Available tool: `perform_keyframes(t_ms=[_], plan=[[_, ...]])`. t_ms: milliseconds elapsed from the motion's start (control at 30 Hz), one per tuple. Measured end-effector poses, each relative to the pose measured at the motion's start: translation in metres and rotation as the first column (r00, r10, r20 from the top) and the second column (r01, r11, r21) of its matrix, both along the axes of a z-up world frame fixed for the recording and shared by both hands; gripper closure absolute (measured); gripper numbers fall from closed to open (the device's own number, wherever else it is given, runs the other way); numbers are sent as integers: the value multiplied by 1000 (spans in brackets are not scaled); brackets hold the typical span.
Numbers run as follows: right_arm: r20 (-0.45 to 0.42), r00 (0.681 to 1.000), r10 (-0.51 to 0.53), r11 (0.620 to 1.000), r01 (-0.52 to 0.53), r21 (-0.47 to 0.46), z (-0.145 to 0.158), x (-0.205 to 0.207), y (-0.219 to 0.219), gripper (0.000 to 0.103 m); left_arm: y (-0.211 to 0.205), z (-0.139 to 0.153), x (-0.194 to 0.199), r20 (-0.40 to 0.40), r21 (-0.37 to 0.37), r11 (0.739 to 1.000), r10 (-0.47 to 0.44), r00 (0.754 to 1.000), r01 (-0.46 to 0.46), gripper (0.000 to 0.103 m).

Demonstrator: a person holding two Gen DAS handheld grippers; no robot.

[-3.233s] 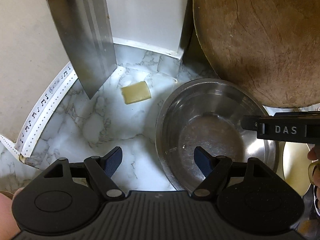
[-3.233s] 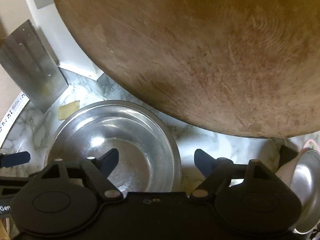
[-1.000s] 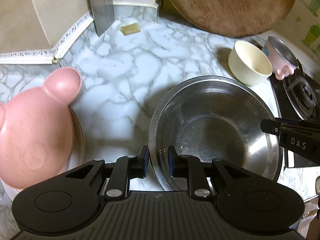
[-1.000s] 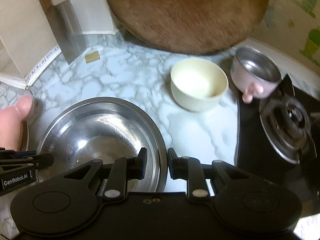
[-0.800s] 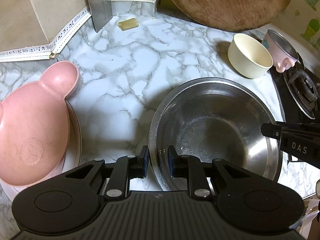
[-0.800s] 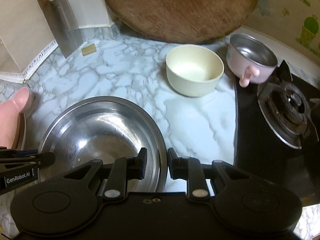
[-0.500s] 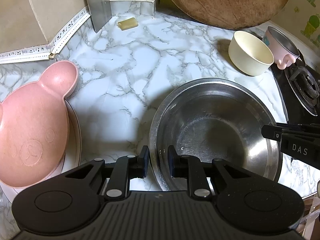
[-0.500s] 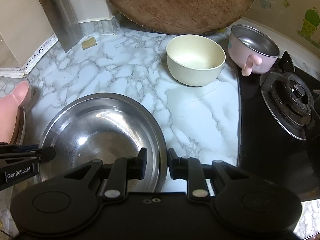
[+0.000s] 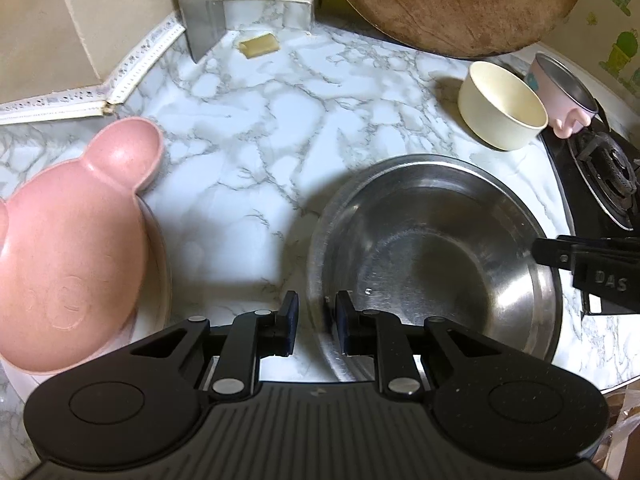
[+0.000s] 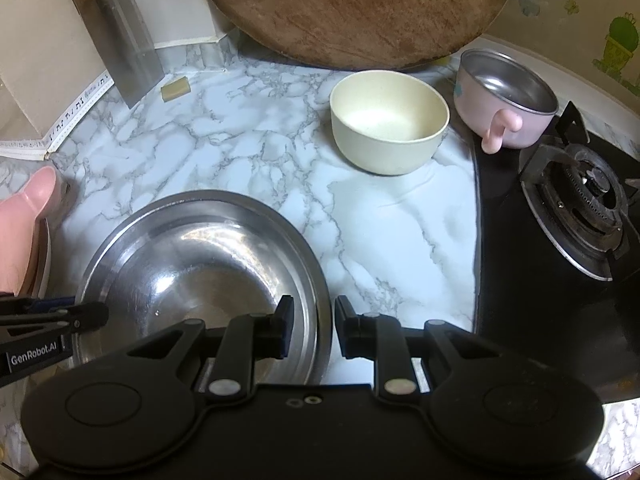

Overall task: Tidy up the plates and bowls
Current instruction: 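Lower the steel bowl onto the counter and open both grippers, then move both grippers to the pink handled cup by the stove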

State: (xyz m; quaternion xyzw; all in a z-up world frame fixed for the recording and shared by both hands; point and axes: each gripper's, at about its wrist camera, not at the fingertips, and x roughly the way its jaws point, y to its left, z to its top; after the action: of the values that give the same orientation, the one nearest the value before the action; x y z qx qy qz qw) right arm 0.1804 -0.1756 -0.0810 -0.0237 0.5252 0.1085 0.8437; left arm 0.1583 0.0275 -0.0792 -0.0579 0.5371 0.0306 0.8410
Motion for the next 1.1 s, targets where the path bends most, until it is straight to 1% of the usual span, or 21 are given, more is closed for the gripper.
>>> perform_keyframes(t_ms=[267, 400, 567, 733, 900, 967, 1033, 1067, 1100], plan=[[36, 999, 8, 1000, -8, 8, 17, -8, -3, 79, 2, 23, -7, 83, 27, 1000, -15, 996, 13, 84], [37, 999, 11, 999, -12, 45, 28, -15, -4, 79, -1, 37, -11, 131, 33, 999, -37, 991, 33, 84], [77, 996, 34, 998, -38, 57, 43, -28, -1, 78, -8, 54, -15, 185, 27, 998, -67, 980, 64, 84], [126, 991, 54, 997, -61, 48, 57, -40, 0, 77, -17, 70, -16, 235, 16, 995, -103, 967, 102, 84], [148, 987, 56, 997, -62, 40, 67, -47, -5, 75, -29, 82, -14, 269, 13, 989, -142, 953, 144, 83], [155, 987, 49, 998, -56, 40, 70, -49, -9, 74, -35, 85, -12, 279, 17, 987, -159, 947, 161, 77], [161, 986, 43, 998, -50, 38, 73, -49, -13, 73, -40, 90, -11, 296, 22, 985, -168, 940, 170, 66], [165, 985, 41, 998, -48, 37, 74, -49, -15, 72, -43, 92, -10, 306, 28, 985, -172, 936, 171, 59], [167, 985, 39, 998, -46, 36, 75, -48, -18, 70, -46, 96, -8, 321, 35, 984, -175, 931, 173, 43]])
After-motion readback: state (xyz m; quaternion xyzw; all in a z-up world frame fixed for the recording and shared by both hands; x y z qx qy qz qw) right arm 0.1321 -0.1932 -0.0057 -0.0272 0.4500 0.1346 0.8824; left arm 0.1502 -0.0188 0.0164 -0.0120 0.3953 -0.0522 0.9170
